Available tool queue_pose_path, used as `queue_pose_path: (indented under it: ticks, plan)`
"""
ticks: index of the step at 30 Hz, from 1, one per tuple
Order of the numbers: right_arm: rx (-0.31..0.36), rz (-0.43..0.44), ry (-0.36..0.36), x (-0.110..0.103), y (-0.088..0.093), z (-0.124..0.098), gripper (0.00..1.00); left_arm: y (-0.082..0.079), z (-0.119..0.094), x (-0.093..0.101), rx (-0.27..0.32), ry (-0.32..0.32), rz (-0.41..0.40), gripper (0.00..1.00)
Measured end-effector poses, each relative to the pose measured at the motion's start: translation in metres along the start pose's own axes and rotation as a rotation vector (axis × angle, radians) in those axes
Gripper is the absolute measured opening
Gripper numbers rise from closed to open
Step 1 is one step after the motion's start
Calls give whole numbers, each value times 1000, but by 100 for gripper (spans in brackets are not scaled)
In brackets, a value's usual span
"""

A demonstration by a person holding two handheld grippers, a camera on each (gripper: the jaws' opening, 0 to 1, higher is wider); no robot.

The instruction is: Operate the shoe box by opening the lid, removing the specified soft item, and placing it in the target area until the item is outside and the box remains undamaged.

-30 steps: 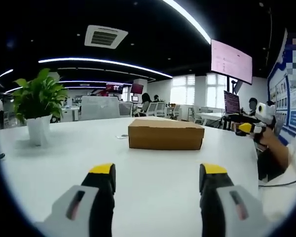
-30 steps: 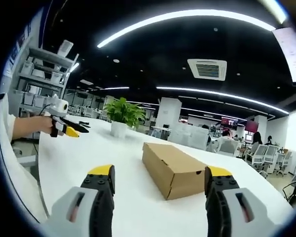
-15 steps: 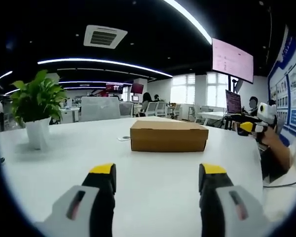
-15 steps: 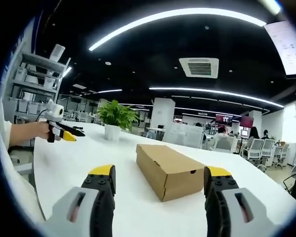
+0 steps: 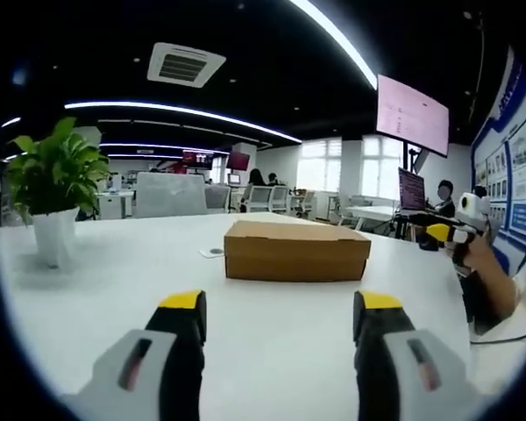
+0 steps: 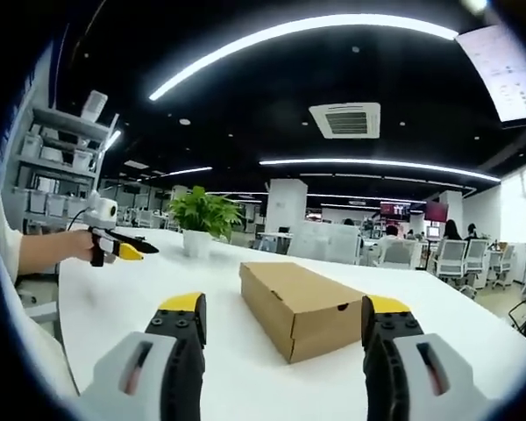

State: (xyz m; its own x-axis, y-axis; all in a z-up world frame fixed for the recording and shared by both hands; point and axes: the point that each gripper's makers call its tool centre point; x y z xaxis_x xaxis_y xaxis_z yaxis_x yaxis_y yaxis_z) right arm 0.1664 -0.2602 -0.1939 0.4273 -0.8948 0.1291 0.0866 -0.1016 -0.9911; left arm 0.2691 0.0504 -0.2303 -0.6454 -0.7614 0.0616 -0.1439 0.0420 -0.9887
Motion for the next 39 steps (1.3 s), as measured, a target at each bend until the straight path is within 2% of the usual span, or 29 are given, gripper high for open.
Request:
queue_pose_path:
  ticks: [6, 12, 19, 30, 33, 36, 39]
  plan:
    - [4, -21, -14, -7, -2, 7, 74, 2, 11, -10, -2, 10, -30, 70]
    - [11, -35, -12, -5, -8, 7, 73, 7, 16, -15, -23, 3, -20, 70]
    - [-8, -35, -9, -5, -3, 8, 72, 7, 26, -15, -43, 13, 11, 70]
    - [-13, -24, 5, 1, 0, 8, 72, 6, 47, -22, -63, 32, 5, 70]
    - [-15, -13, 7, 3, 2, 10, 72, 2, 57, -25, -57, 29, -5, 68]
    - [-17, -5, 5, 2, 4, 11, 72, -4, 64, -19, -50, 53, -19, 69]
    - [-26, -9, 4, 1, 7, 12, 72, -7, 67, -11, -47, 79, 8, 69]
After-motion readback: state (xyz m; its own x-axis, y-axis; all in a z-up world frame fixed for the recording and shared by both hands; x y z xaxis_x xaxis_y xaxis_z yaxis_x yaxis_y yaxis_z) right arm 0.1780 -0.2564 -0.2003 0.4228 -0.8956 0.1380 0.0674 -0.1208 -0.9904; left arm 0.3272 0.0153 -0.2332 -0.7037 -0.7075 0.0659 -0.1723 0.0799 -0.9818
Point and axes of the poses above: the point that each gripper's makers call its tool centre point, and the gripper's own axes: z roughly forward along the fingers, x roughly to its right, y roughly out of its underside, and after that the axes turned 8 degrees about -y, right-handed
